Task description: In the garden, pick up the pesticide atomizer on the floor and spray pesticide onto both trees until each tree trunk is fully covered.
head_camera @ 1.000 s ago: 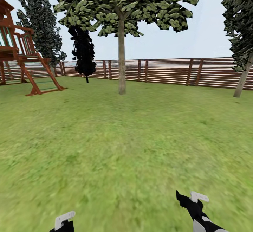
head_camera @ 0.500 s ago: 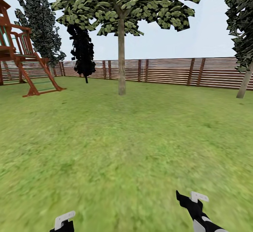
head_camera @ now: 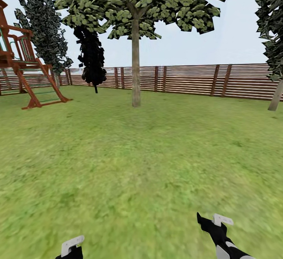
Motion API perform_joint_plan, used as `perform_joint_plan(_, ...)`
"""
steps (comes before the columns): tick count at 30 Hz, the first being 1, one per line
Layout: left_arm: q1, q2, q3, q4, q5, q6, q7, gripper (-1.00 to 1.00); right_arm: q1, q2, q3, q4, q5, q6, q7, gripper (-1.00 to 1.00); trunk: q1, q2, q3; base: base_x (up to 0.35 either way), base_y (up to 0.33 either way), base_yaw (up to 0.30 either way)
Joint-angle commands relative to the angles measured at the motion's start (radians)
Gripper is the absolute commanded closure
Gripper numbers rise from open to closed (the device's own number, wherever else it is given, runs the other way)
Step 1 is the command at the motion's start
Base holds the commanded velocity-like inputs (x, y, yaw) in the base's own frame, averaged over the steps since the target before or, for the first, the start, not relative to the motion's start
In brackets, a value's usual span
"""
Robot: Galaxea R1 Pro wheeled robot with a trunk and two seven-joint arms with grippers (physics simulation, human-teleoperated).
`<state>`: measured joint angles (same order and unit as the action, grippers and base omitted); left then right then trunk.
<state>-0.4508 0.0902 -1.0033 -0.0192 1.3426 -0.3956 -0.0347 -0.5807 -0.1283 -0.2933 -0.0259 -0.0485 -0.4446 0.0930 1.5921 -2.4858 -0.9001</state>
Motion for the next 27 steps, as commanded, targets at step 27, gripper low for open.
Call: perform_joint_plan(27,0.0,0.0,-0.006,-0.001,0.01,-0.002,-0.004,1.0,-0.001,-0.001,-0.007,0.001,-0.006,-0.003,0.01,-1.0,0.0,0.0,-0.001,0.33,0.0,0.0)
